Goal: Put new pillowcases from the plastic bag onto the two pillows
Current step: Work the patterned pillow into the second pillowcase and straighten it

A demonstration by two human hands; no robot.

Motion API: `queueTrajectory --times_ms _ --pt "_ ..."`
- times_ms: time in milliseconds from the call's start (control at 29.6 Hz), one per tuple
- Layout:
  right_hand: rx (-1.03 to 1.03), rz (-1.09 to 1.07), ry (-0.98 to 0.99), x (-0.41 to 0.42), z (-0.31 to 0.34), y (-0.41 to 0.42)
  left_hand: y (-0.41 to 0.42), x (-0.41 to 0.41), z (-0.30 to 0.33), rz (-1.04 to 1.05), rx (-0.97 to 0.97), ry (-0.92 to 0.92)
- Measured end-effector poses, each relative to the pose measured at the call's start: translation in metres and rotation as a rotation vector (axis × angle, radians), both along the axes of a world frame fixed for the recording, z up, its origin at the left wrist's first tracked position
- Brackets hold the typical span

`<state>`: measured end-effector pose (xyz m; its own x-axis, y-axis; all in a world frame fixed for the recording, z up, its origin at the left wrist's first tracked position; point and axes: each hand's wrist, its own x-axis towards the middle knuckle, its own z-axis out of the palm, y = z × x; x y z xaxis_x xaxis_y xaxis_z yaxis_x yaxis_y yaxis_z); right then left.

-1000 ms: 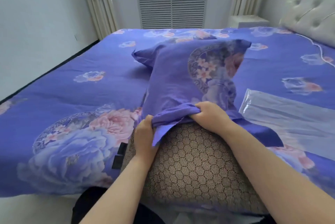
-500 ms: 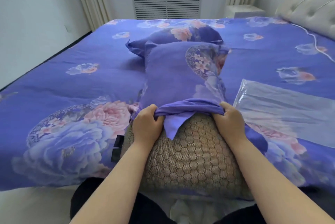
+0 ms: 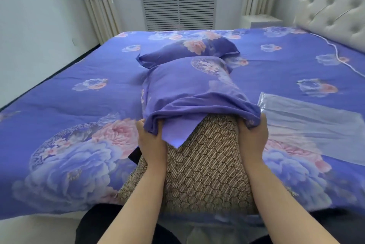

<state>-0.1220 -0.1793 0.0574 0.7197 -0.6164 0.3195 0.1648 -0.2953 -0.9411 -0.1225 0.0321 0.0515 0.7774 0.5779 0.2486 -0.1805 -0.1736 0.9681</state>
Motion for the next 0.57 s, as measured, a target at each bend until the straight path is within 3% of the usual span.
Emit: queueTrajectory --times_ms 67,135,236,270,337,405,472,506,574 --pt "-0.007 0.007 -0.075 0.002 0.011 0.002 0.002 0.004 0.005 -0.009 -0.016 -0.134" --pt "-0.104 0.001 -0.024 0.018 0.023 -0.004 0.003 0.019 0.013 -0.059 0.111 -0.118" --pt "-0.266 0.040 0.178 0.046 0.037 -0.021 0.001 0.046 0.021 -0.073 0.415 0.167" --pt "-0.347 0.063 0.273 0.052 0.036 -0.026 -0.001 0.049 0.022 -0.017 0.551 0.172" --pt "-0.576 0.105 0.467 0.056 0.028 -0.027 -0.009 0.047 0.020 -0.002 0.764 -0.006" --pt "-0.738 0.119 0.556 0.053 0.012 -0.023 -0.026 0.037 0.009 -0.233 0.931 -0.038" --pt "-0.809 0.074 0.578 0.047 -0.005 -0.018 -0.042 0.030 -0.004 -0.438 1.126 0.176" --pt "-0.820 0.040 0.571 0.045 -0.012 -0.017 -0.045 0.032 -0.009 -0.447 1.170 0.241" --pt "-0.783 -0.008 0.459 0.040 -0.023 -0.016 -0.042 0.040 -0.006 -0.369 1.045 0.257"
